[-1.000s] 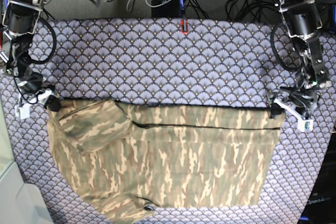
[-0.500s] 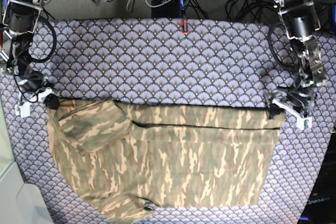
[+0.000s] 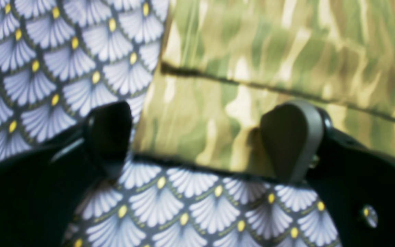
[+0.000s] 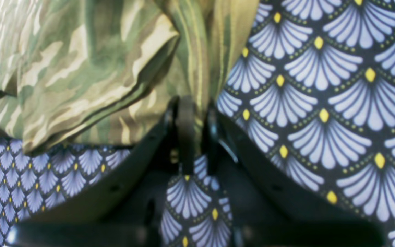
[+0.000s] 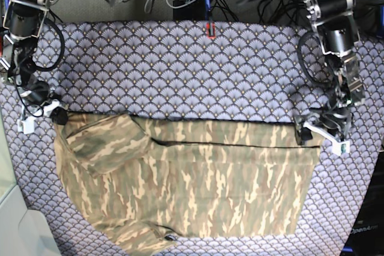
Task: Fold the T-shirt properly
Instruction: 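Lower the held shoulder edge onto the shirt body with both grippers, then drag the folded edge back toward the collar and open both grippers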
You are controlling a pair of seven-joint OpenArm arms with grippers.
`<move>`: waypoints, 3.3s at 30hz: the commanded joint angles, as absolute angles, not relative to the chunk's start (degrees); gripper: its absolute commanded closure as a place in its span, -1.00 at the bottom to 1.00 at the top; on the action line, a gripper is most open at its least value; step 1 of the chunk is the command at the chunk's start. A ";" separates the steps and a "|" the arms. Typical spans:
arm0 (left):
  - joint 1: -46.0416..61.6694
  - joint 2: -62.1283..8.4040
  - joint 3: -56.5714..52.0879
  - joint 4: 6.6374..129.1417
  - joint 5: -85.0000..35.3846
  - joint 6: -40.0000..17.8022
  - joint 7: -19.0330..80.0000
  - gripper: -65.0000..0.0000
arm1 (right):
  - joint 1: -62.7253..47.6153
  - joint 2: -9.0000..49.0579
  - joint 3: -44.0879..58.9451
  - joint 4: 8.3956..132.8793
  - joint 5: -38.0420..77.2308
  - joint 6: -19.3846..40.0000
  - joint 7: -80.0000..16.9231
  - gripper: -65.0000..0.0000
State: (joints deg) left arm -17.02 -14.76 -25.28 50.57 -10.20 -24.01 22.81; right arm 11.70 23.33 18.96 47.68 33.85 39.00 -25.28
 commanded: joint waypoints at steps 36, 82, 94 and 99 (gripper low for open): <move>-18.42 -16.84 -25.19 44.79 -18.68 -24.22 22.11 -0.89 | 12.62 24.57 19.21 48.48 34.68 40.00 -24.22 1.00; -7.08 -19.82 -25.54 67.56 -18.77 -16.48 38.99 0.98 | -2.86 24.48 19.74 68.44 35.03 40.00 -29.05 1.00; 5.49 -20.00 -25.63 77.67 -19.03 -16.48 38.99 0.98 | -13.32 23.60 22.81 72.48 40.48 40.00 -28.97 1.00; 9.19 -20.00 -25.63 80.66 -18.95 -16.48 38.90 0.98 | -15.52 23.60 22.81 72.48 40.48 40.00 -28.62 1.00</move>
